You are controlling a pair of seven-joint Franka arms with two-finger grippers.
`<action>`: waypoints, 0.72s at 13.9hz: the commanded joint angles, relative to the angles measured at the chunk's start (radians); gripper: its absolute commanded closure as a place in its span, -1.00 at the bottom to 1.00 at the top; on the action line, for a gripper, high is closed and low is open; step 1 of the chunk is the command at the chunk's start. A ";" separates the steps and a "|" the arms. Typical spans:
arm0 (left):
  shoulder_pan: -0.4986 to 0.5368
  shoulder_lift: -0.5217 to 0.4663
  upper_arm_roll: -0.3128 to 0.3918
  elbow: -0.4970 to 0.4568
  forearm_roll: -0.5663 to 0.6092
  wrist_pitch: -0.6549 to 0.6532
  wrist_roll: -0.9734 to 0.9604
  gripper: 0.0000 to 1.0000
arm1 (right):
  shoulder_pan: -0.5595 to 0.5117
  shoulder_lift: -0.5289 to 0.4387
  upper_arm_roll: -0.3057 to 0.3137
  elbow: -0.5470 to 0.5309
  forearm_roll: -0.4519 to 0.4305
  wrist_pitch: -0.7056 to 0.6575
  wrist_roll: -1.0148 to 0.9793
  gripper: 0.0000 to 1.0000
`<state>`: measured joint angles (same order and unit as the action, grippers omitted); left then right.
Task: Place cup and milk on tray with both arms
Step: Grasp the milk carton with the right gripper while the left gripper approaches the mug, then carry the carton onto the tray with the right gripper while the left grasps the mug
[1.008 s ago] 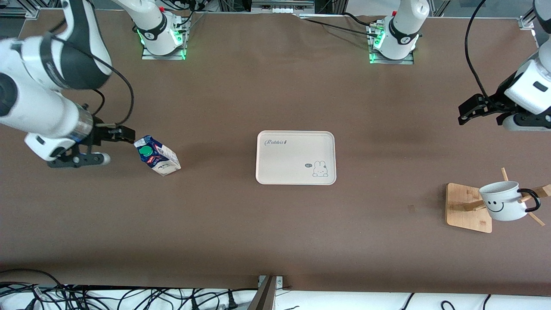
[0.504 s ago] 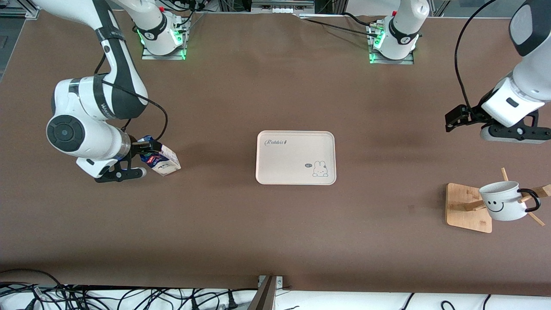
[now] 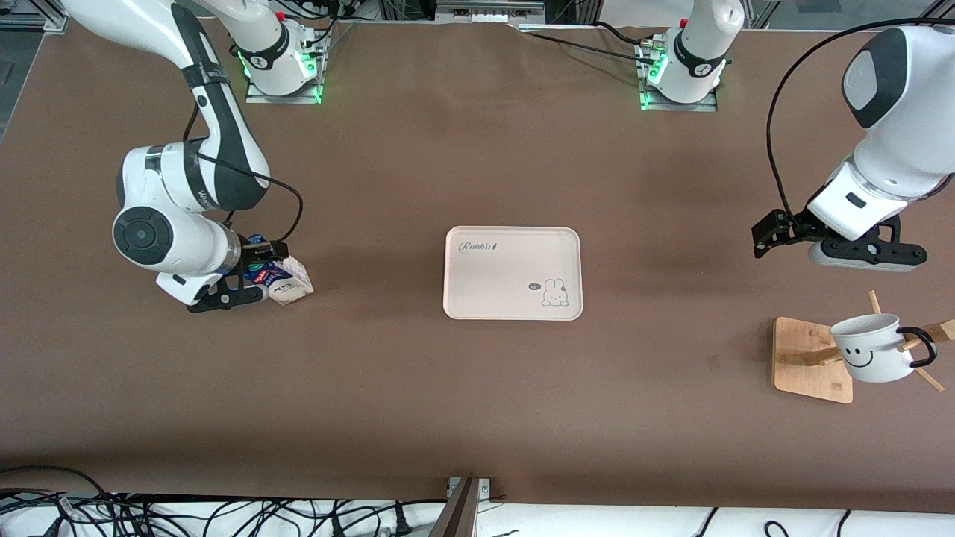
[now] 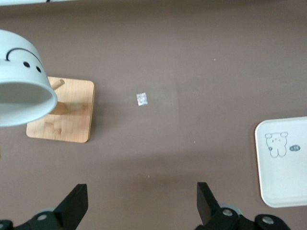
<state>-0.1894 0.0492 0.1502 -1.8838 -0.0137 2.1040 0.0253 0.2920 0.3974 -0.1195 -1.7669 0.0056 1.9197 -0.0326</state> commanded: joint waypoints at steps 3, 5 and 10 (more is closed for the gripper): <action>0.041 -0.008 0.014 -0.053 -0.029 0.253 0.010 -1.00 | -0.002 -0.035 0.006 -0.006 0.053 -0.013 -0.010 0.23; 0.044 -0.047 0.015 -0.131 -0.029 0.405 0.004 -1.00 | 0.012 -0.037 0.024 0.030 0.073 -0.048 0.009 0.23; 0.110 -0.049 0.014 -0.170 -0.055 0.589 0.002 -1.00 | 0.123 0.036 0.107 0.237 0.197 -0.111 0.268 0.22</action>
<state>-0.0878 0.0288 0.1698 -2.0106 -0.0437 2.6375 0.0211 0.3569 0.3767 -0.0406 -1.6355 0.1585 1.8393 0.1247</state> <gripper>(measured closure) 0.000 0.608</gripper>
